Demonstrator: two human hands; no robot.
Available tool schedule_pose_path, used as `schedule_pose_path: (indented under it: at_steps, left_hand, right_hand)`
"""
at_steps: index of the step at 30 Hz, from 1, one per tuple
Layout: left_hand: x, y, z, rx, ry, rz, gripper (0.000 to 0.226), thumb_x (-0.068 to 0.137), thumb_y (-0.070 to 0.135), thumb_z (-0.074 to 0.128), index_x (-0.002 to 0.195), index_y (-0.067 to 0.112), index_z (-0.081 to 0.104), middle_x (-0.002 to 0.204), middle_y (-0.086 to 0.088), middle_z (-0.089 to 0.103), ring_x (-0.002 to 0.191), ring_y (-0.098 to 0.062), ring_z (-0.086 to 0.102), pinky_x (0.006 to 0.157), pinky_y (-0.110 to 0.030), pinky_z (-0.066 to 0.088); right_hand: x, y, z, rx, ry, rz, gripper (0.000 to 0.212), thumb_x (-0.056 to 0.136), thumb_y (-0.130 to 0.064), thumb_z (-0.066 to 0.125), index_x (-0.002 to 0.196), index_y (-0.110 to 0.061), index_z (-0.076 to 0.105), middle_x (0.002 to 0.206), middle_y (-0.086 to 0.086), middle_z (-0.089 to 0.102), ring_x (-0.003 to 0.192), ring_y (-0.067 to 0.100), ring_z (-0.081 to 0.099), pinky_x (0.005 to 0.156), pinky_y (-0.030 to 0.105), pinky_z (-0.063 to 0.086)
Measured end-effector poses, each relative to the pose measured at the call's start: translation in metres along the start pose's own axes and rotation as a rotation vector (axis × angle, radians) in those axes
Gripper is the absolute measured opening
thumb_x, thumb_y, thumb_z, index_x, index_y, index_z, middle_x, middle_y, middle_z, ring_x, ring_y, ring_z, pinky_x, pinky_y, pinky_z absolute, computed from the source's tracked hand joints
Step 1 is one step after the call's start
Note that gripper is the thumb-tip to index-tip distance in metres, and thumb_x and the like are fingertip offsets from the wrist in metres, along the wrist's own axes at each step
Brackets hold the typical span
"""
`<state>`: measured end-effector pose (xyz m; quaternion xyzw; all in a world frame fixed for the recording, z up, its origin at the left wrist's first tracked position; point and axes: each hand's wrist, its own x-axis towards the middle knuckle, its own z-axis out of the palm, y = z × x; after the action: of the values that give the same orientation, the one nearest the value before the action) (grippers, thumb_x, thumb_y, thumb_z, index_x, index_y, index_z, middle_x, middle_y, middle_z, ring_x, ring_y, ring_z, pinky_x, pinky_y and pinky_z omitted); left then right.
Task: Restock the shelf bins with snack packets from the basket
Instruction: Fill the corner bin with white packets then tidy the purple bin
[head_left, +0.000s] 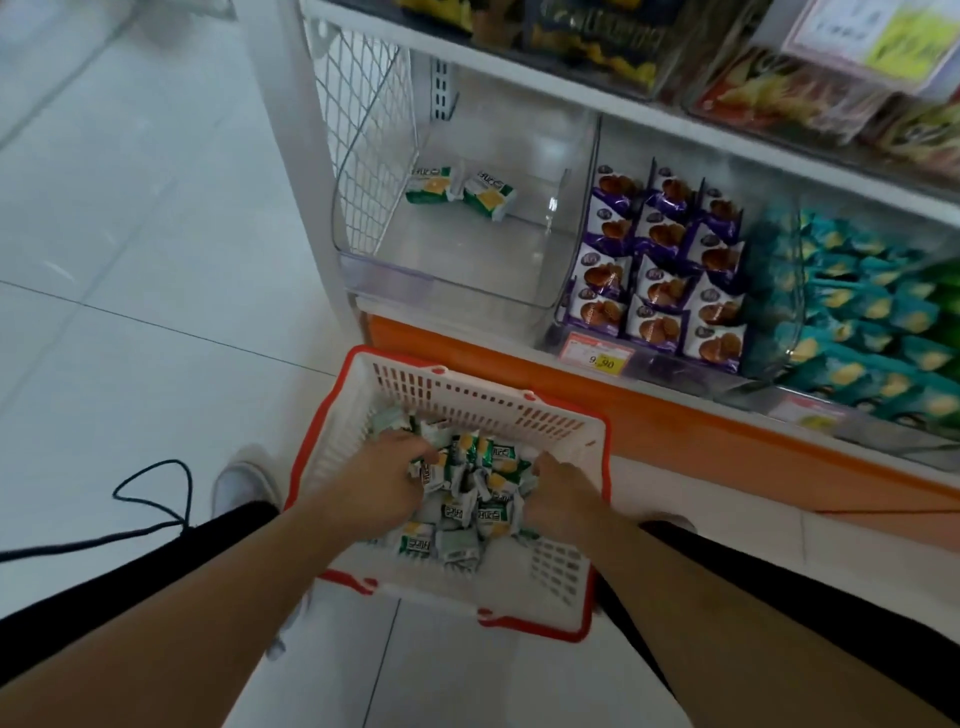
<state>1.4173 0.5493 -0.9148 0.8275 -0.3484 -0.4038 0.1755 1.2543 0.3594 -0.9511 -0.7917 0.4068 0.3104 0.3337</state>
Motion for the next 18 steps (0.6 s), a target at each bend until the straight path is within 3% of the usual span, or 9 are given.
schedule_pose_path:
  at_steps: [1,3,5,8,10,12,14,16,18]
  left_hand:
    - [0.008,-0.003,0.005,-0.003,-0.009,-0.018,0.045,0.092,0.010,0.063,0.132,0.030,0.061,0.145,0.006,0.050,0.120,-0.011,0.054,0.080,-0.016,0.048]
    - [0.030,-0.009,0.018,-0.011,-0.032,-0.060,0.046,0.092,0.014,0.065,0.135,0.029,0.060,0.144,0.004,0.048,0.117,-0.013,0.054,0.088,-0.025,0.052]
    - [0.057,-0.017,0.035,-0.005,-0.087,-0.089,0.047,0.091,0.020,0.069,0.137,0.025,0.058,0.144,-0.001,0.045,0.112,-0.015,0.053,0.093,-0.031,0.053]
    - [0.089,-0.027,0.069,-0.016,-0.175,-0.119,0.050,0.094,0.022,0.070,0.140,0.018,0.052,0.151,-0.008,0.033,0.124,-0.025,0.048,0.103,-0.036,0.049]
    - [0.108,-0.039,0.095,0.026,-0.197,-0.160,0.067,0.092,0.029,0.072,0.151,0.023,0.041,0.158,-0.010,0.017,0.144,-0.036,0.031,0.114,-0.041,0.036]
    - [0.123,-0.052,0.117,0.139,-0.173,-0.194,0.089,0.088,0.045,0.074,0.159,0.032,0.023,0.164,-0.013,0.003,0.154,-0.041,0.005,0.123,-0.053,0.019]
    - [0.137,-0.068,0.135,0.184,-0.152,-0.222,0.103,0.083,0.055,0.076,0.162,0.037,0.011,0.166,-0.019,-0.008,0.155,-0.043,-0.009,0.125,-0.061,0.007]
    - [0.152,-0.085,0.148,0.207,-0.154,-0.254,0.109,0.080,0.053,0.080,0.161,0.041,0.007,0.166,-0.020,-0.015,0.153,-0.046,-0.014,0.124,-0.064,0.002]
    - [0.165,-0.099,0.159,0.212,-0.128,-0.253,0.115,0.074,0.055,0.082,0.160,0.046,0.006,0.167,-0.018,-0.015,0.152,-0.050,-0.016,0.122,-0.068,0.003]
  right_hand:
    - [0.011,0.005,0.009,0.025,-0.015,0.029,0.060,0.093,-0.009,0.061,0.148,-0.011,0.037,0.102,-0.002,0.050,0.089,0.013,0.055,0.063,0.026,0.051]
    - [0.033,0.014,0.027,0.059,-0.068,0.090,0.069,0.094,-0.010,0.062,0.155,-0.011,0.030,0.111,0.003,0.055,0.096,0.020,0.060,0.069,0.026,0.046]
    - [0.064,0.024,0.046,0.054,-0.080,0.126,0.082,0.091,-0.023,0.073,0.158,-0.014,0.026,0.134,0.013,0.056,0.116,0.030,0.061,0.075,0.030,0.047]
    - [0.105,0.033,0.072,0.121,-0.174,0.192,0.112,0.085,-0.032,0.085,0.165,-0.029,0.007,0.170,0.013,0.018,0.141,0.037,0.043,0.079,0.027,0.052]
    - [0.125,0.036,0.087,0.137,-0.180,0.191,0.117,0.084,-0.035,0.087,0.166,-0.033,0.004,0.169,0.015,0.014,0.142,0.040,0.041,0.083,0.027,0.051]
    - [0.138,0.041,0.101,0.125,-0.136,0.165,0.115,0.084,-0.040,0.086,0.165,-0.036,0.005,0.163,0.019,0.026,0.138,0.045,0.045,0.095,0.042,0.056]
    - [0.146,0.040,0.116,0.037,-0.121,0.137,0.119,0.077,-0.053,0.084,0.163,-0.046,0.001,0.163,0.017,0.021,0.139,0.050,0.039,0.109,0.056,0.046]
    - [0.157,0.042,0.131,-0.027,-0.072,0.148,0.133,0.059,-0.080,0.080,0.157,-0.057,-0.008,0.165,0.019,0.010,0.134,0.054,0.042,0.105,0.057,0.049]
    - [0.171,0.047,0.151,-0.137,-0.022,0.168,0.130,0.061,-0.086,0.071,0.159,-0.046,-0.004,0.161,0.026,0.018,0.124,0.054,0.051,0.099,0.057,0.054]
